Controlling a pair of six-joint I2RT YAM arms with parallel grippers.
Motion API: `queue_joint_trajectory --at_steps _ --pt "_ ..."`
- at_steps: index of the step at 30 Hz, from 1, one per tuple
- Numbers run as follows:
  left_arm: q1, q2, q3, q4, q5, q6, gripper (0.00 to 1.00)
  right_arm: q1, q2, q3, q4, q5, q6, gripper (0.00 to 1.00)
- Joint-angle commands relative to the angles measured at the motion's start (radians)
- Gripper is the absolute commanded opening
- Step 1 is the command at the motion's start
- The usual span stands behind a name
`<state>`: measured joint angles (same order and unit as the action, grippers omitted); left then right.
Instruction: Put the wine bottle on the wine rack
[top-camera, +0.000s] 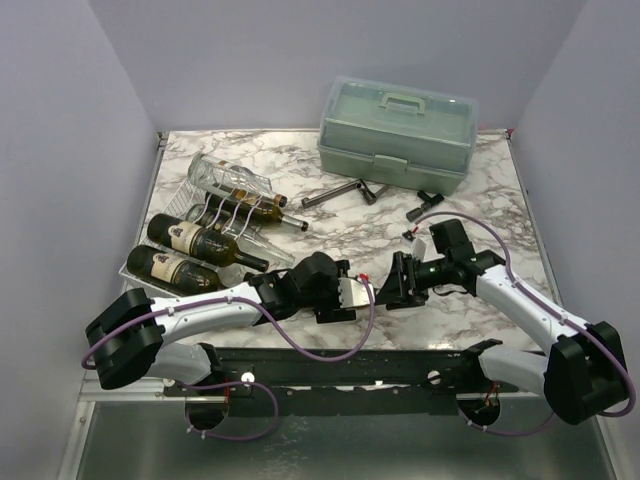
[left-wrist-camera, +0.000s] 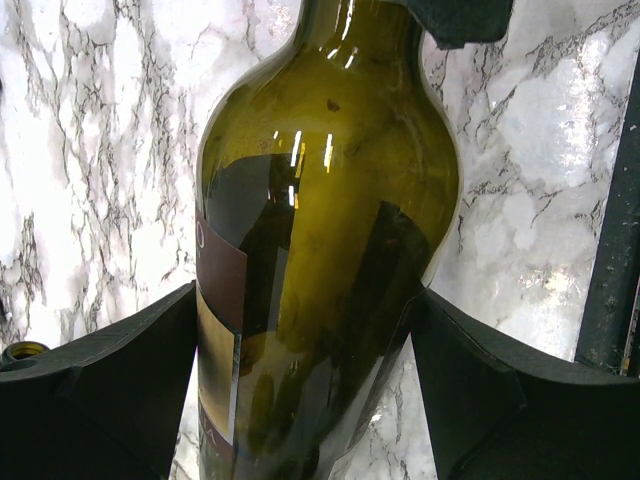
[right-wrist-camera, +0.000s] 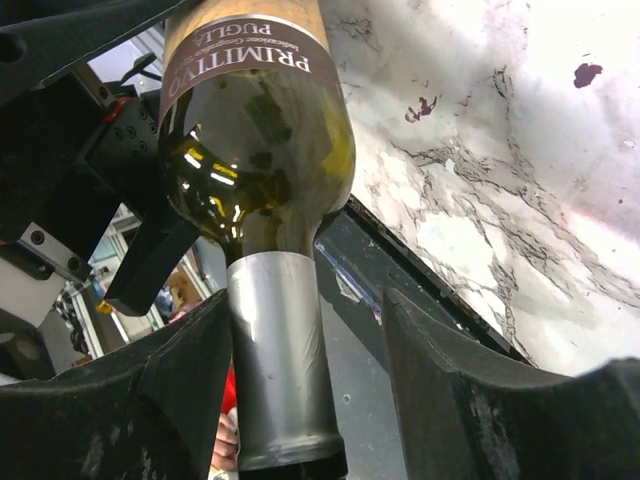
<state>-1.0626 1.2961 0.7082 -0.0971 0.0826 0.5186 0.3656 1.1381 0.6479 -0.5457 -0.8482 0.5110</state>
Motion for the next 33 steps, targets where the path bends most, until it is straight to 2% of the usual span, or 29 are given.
queue_joint_trajectory --at_steps 1,11,15,17,22,23,24,25,27,30,32,33 --pt "-0.007 0.002 0.022 0.048 0.012 0.007 0.0 0.011 -0.015 -0.037 0.067 0.04 0.052 0.62" --pt "-0.007 0.015 0.03 0.048 0.02 0.0 0.0 0.049 0.007 -0.06 0.176 0.058 0.11 0.56" --pt "-0.008 0.011 0.026 0.05 0.029 0.002 0.0 0.063 0.034 -0.057 0.204 0.041 0.109 0.5" --pt "-0.008 0.012 0.027 0.048 0.026 -0.002 0.0 0.065 0.04 -0.062 0.214 0.034 0.104 0.43" --pt "-0.008 0.011 0.035 0.048 0.011 -0.017 0.02 0.065 0.011 -0.081 0.248 0.017 0.092 0.16" --pt "-0.008 0.01 0.037 0.048 0.001 -0.031 0.08 0.065 -0.003 -0.086 0.254 0.023 0.09 0.1" --pt "-0.008 0.009 0.037 0.049 -0.008 -0.041 0.19 0.065 -0.018 -0.09 0.26 0.024 0.09 0.03" --pt "-0.008 0.004 0.036 0.053 -0.009 -0.047 0.31 0.065 -0.029 -0.093 0.264 0.026 0.094 0.01" --pt "-0.008 -0.009 0.027 0.072 -0.006 -0.054 0.53 0.065 -0.062 -0.113 0.3 0.041 0.12 0.01" --pt "-0.008 -0.042 0.008 0.09 0.006 -0.069 0.72 0.065 -0.102 -0.144 0.346 0.067 0.161 0.0" --pt "-0.008 -0.074 -0.006 0.092 0.028 -0.071 0.94 0.064 -0.115 -0.153 0.351 0.068 0.165 0.0" --pt "-0.008 -0.09 -0.015 0.119 0.034 -0.073 0.99 0.062 -0.128 -0.16 0.361 0.069 0.173 0.01"
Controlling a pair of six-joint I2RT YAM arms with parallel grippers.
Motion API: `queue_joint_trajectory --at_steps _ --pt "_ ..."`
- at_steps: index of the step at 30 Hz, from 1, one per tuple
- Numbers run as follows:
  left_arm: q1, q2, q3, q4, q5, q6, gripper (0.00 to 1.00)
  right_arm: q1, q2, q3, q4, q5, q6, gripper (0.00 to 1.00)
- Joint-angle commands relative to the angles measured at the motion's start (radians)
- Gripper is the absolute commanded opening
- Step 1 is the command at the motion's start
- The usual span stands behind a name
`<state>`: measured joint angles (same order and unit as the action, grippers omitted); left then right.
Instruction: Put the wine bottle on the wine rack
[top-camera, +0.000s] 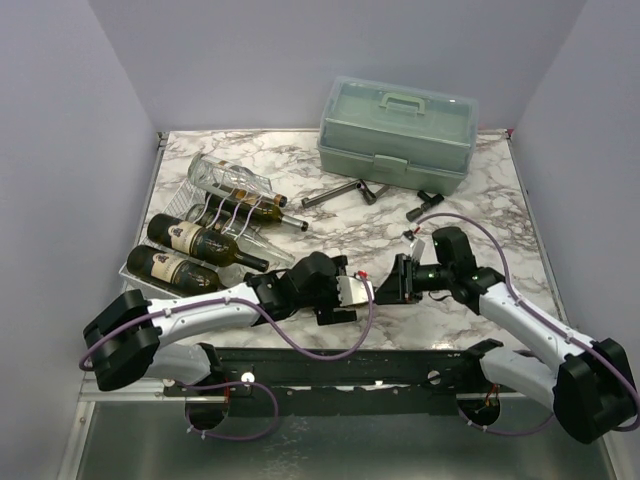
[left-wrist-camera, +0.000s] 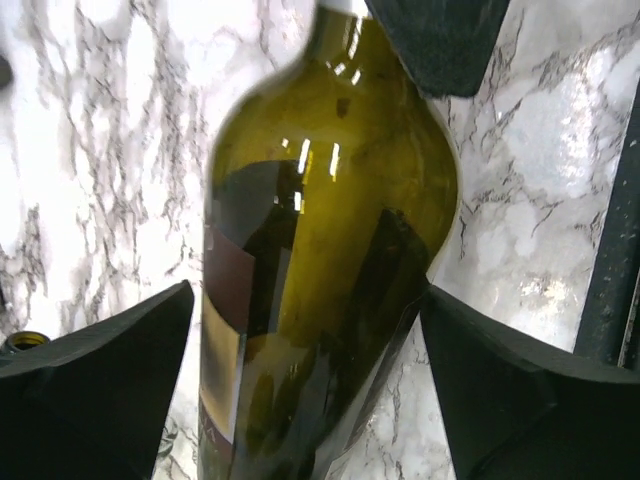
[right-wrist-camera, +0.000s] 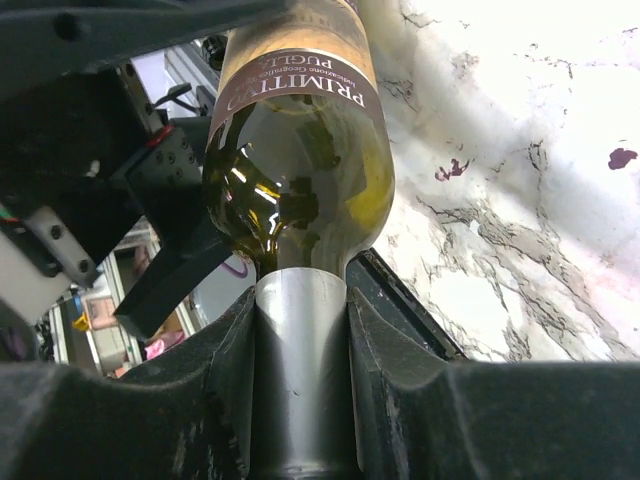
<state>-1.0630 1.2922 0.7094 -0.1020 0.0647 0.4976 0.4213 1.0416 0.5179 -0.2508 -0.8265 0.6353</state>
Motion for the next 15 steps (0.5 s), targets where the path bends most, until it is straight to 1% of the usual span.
queue_joint_trajectory --at_steps 1,4,9,12,15 --pt "-0.008 -0.105 -0.021 0.133 0.056 -0.055 0.99 0.005 -0.045 -0.041 0.078 0.05 0.056 0.01" --pt "-0.006 -0.167 -0.041 0.156 0.047 -0.077 0.99 -0.004 -0.085 -0.054 0.098 0.066 0.085 0.0" --pt "-0.006 -0.278 -0.067 0.19 0.025 -0.101 0.99 -0.006 -0.118 -0.069 0.143 0.049 0.117 0.0" --pt "-0.005 -0.35 -0.078 0.228 -0.049 -0.13 0.99 -0.007 -0.138 -0.07 0.153 0.041 0.126 0.0" --pt "0.01 -0.401 -0.079 0.296 -0.182 -0.176 0.99 -0.006 -0.161 -0.064 0.158 0.04 0.131 0.01"
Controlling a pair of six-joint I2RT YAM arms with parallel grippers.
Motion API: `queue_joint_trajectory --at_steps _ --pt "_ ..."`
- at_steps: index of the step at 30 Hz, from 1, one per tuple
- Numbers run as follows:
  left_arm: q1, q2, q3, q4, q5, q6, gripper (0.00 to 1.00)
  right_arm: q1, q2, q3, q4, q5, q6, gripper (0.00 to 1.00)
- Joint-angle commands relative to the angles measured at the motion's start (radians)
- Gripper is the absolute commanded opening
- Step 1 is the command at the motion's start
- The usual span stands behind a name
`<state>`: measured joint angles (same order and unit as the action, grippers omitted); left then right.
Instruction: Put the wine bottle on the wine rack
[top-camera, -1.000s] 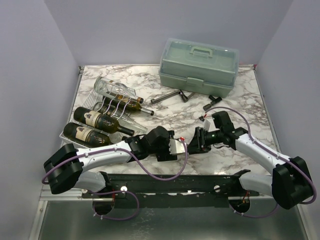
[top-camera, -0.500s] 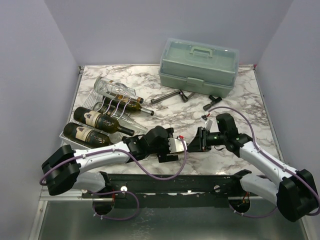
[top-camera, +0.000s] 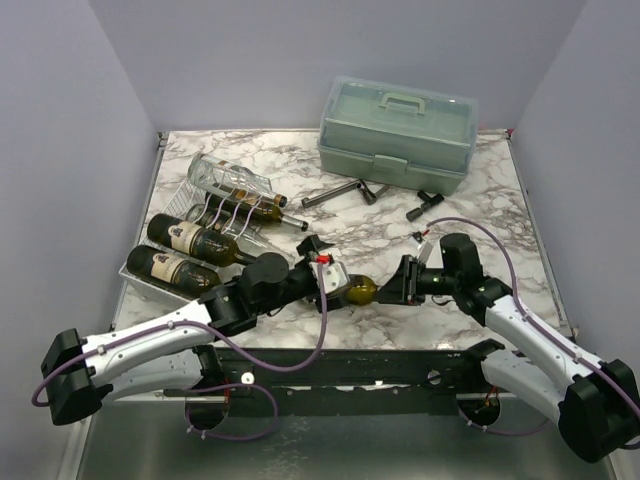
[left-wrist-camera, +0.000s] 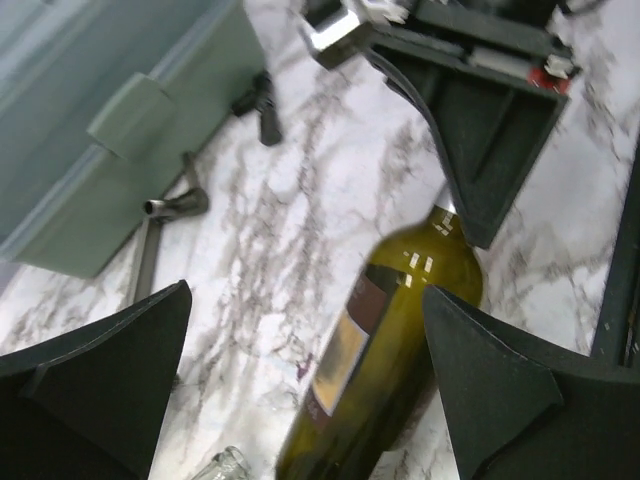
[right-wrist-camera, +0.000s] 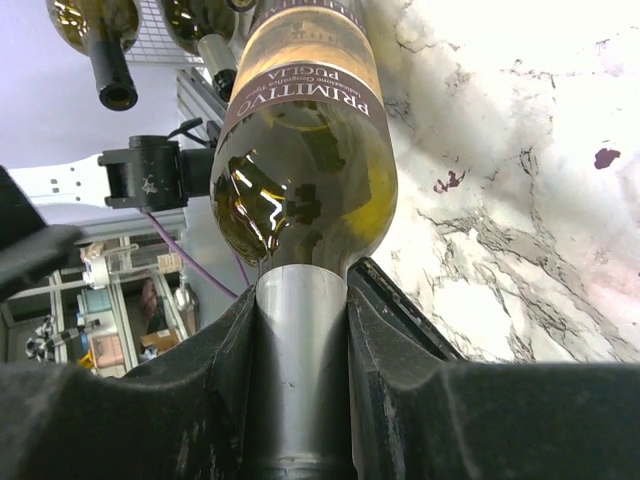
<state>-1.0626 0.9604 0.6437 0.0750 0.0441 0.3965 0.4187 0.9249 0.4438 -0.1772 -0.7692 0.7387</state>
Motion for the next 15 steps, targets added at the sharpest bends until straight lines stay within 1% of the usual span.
queue_joint_trajectory --at_steps 1,3,7,11,15 --pt "0.017 -0.074 -0.007 0.129 -0.197 -0.083 0.99 -0.003 -0.052 0.013 0.088 -0.023 0.031 0.0" --pt "0.027 -0.068 0.035 0.129 -0.291 -0.092 0.99 -0.003 -0.057 0.013 0.117 -0.041 0.051 0.0" --pt "0.041 -0.034 0.153 0.128 -0.422 -0.096 0.99 -0.003 -0.056 0.014 0.168 -0.065 0.107 0.0" --pt "0.065 0.019 0.266 0.138 -0.485 -0.078 0.99 -0.004 -0.066 0.021 0.216 -0.042 0.164 0.0" --pt "0.11 0.064 0.308 0.183 -0.506 -0.1 0.99 -0.004 -0.066 0.032 0.205 -0.03 0.197 0.0"
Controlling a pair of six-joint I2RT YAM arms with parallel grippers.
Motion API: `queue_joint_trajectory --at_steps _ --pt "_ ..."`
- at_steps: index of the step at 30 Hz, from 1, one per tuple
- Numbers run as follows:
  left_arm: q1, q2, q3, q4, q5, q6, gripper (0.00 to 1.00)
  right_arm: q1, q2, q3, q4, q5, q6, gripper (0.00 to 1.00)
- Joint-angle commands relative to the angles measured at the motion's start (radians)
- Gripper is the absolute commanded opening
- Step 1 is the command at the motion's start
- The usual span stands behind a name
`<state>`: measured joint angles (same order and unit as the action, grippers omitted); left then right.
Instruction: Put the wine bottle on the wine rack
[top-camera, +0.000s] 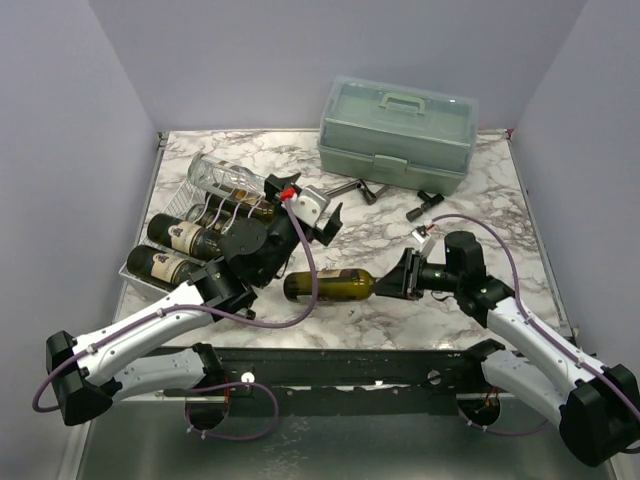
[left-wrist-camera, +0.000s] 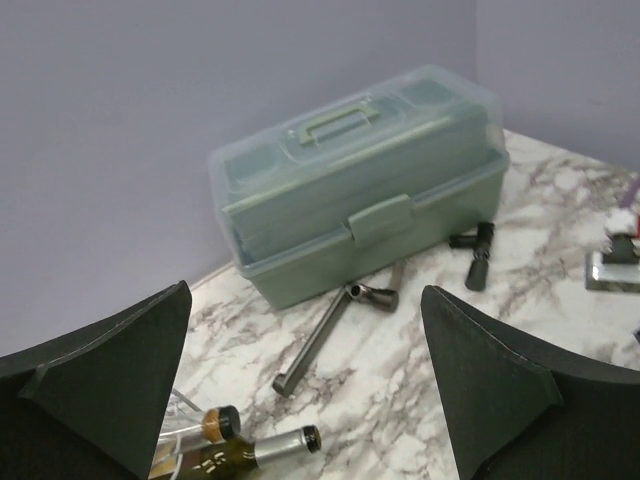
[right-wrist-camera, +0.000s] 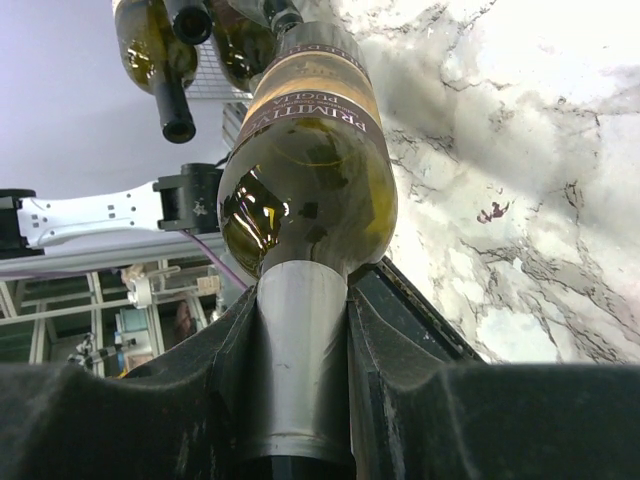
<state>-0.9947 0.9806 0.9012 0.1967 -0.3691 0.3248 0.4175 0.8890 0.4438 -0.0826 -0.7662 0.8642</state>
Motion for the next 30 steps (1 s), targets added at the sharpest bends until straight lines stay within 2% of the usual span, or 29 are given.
queue_joint_trajectory --at_steps 1,8,13,17,21,26,30 --pt "0.056 0.052 0.055 0.076 -0.099 -0.038 0.99 -0.002 -0.036 0.035 0.103 -0.028 0.077 0.01" --pt "0.148 0.074 0.067 0.128 -0.088 -0.073 0.99 -0.002 -0.108 0.089 0.085 0.003 0.131 0.01" --pt "0.202 0.048 0.031 0.152 -0.033 -0.068 0.99 -0.002 -0.083 0.153 0.071 -0.009 0.16 0.01" --pt "0.226 0.015 -0.025 0.185 0.02 -0.047 0.99 -0.002 -0.028 0.195 0.157 -0.033 0.194 0.01" --pt "0.232 -0.006 -0.071 0.212 0.064 0.004 0.99 -0.001 0.048 0.223 0.321 -0.046 0.279 0.01" --pt "0.232 -0.014 -0.085 0.219 0.05 0.003 0.99 0.024 0.188 0.268 0.507 -0.039 0.362 0.01" --pt "0.235 -0.015 -0.085 0.221 0.038 -0.011 0.99 0.092 0.294 0.321 0.622 0.014 0.398 0.01"
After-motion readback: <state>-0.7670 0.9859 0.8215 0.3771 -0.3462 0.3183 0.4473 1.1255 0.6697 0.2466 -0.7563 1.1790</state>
